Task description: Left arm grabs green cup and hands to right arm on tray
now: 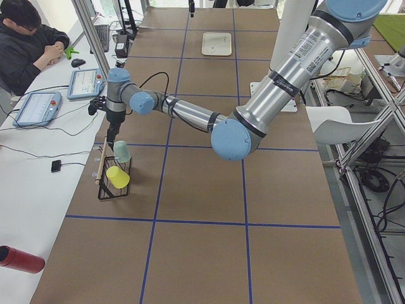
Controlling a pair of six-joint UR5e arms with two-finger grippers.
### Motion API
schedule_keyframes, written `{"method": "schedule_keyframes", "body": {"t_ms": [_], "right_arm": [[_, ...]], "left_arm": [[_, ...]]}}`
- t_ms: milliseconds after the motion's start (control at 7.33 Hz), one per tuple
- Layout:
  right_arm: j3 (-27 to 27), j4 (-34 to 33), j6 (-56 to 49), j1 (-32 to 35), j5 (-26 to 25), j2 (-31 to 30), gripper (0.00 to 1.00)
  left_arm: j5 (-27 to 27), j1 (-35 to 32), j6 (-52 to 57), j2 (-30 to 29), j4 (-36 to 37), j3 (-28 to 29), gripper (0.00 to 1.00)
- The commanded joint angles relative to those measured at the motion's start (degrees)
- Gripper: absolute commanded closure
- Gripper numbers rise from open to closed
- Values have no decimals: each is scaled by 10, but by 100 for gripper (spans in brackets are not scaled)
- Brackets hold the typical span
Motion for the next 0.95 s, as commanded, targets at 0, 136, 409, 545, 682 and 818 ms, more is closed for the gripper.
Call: {"method": "schedule_keyframes", "body": {"t_ms": [0,136,409,545,682,818], "right_arm": [[0,0,2,-3,0,1,0],[0,0,2,-3,0,1,0],[1,0,4,-3,0,1,0],[1,0,5,-3,0,1,0],[2,1,6,-4,1,1,0],[2,1,7,-4,1,1,0]], "left_arm": [[15,15,2,-24,1,42,0],[23,23,2,-22,1,42,0],[49,36,2,-20,-2,47,0],[49,36,6,-19,1,47,0],[49,36,7,-17,3,47,0],[49,37,7,-15,3,47,0]]}}
